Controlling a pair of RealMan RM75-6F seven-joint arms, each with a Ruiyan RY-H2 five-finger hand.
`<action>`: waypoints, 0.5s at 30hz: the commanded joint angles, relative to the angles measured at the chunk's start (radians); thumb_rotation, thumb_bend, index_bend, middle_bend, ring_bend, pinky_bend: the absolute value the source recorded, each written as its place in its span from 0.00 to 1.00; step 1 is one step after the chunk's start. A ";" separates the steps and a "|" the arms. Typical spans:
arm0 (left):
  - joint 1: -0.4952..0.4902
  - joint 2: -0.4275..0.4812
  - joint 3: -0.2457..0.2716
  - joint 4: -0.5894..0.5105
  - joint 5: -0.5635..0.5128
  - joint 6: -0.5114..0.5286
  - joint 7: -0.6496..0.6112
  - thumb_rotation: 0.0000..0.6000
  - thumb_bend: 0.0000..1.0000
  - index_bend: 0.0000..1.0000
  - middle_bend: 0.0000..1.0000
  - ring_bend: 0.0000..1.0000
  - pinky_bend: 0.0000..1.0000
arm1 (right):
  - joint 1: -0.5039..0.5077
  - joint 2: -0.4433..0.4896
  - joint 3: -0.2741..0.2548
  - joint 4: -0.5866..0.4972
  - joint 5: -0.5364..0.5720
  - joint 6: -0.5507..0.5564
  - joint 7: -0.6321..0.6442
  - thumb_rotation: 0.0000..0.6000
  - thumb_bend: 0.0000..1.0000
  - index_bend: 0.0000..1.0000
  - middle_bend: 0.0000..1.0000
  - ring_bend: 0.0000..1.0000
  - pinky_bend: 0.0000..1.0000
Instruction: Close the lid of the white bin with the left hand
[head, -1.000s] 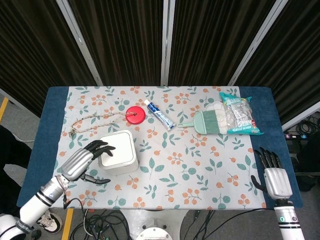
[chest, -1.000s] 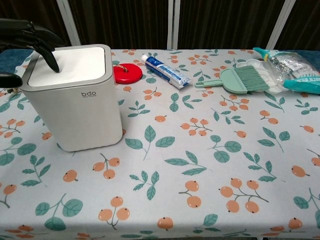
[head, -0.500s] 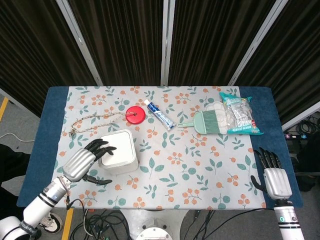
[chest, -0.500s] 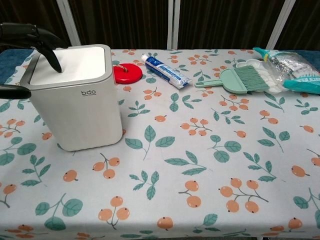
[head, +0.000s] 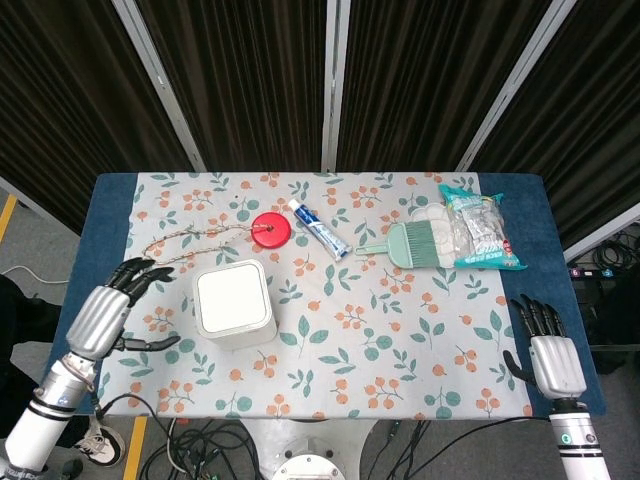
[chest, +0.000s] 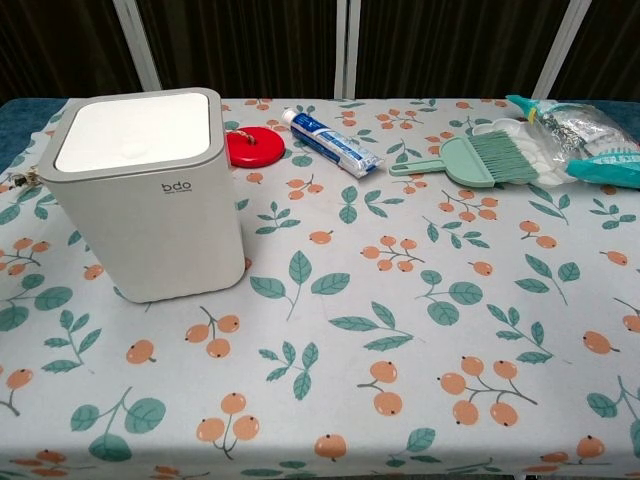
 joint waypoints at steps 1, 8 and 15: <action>0.085 -0.070 0.013 0.178 -0.024 0.112 0.108 0.67 0.08 0.22 0.26 0.09 0.09 | 0.000 0.006 0.002 -0.006 -0.003 0.005 0.001 1.00 0.27 0.00 0.00 0.00 0.00; 0.178 -0.162 0.053 0.425 -0.014 0.192 0.303 0.96 0.10 0.18 0.24 0.09 0.09 | 0.002 0.011 0.004 -0.022 -0.009 0.010 -0.007 1.00 0.27 0.00 0.00 0.00 0.00; 0.203 -0.177 0.061 0.443 -0.025 0.175 0.344 1.00 0.10 0.17 0.23 0.08 0.09 | 0.003 0.007 0.001 -0.017 -0.010 0.008 -0.009 1.00 0.27 0.00 0.00 0.00 0.00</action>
